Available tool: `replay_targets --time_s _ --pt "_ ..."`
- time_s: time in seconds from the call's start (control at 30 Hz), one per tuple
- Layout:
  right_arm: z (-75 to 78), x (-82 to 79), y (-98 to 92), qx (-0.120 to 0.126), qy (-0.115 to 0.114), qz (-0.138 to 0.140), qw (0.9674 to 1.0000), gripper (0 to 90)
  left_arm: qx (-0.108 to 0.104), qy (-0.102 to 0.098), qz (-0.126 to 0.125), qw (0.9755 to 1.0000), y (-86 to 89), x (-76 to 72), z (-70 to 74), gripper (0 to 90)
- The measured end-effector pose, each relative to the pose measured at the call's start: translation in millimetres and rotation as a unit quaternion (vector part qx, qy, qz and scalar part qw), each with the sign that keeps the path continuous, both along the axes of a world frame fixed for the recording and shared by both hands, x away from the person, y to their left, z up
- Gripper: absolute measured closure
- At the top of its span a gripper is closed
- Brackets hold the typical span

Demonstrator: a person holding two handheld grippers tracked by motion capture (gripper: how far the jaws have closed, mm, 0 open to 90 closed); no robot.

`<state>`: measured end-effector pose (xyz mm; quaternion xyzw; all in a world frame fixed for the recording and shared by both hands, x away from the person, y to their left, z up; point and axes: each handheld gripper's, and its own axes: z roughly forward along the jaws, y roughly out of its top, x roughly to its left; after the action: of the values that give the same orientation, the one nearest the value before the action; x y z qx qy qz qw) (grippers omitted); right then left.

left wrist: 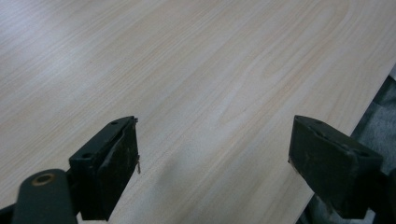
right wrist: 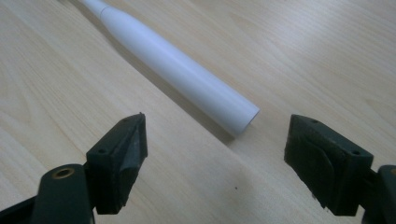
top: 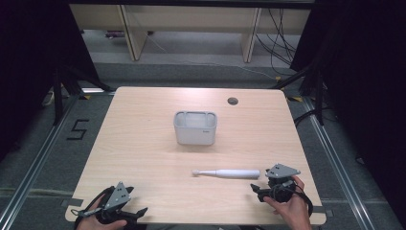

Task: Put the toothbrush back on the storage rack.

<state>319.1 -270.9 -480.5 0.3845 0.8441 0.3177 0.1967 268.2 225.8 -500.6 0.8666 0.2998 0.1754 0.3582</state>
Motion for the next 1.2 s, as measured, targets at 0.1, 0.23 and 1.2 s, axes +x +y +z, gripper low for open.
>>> replay_targets --time_s 0.1,0.23,1.2 --pt "0.6 1.0 -0.1 0.004 -0.009 0.008 0.9999 24.1 -0.002 0.001 -0.001 1.0000 -0.2 -0.3 0.0 15.5" --pt "1.8 1.4 0.0 0.007 -0.015 0.005 0.9998 27.4 -0.002 0.001 -0.002 1.0000 -0.3 -0.3 -0.1 15.5" --pt "7.3 29.2 11.3 0.008 -0.050 0.036 0.9981 85.3 0.002 0.001 0.004 1.0000 -0.2 0.1 -0.1 15.5"
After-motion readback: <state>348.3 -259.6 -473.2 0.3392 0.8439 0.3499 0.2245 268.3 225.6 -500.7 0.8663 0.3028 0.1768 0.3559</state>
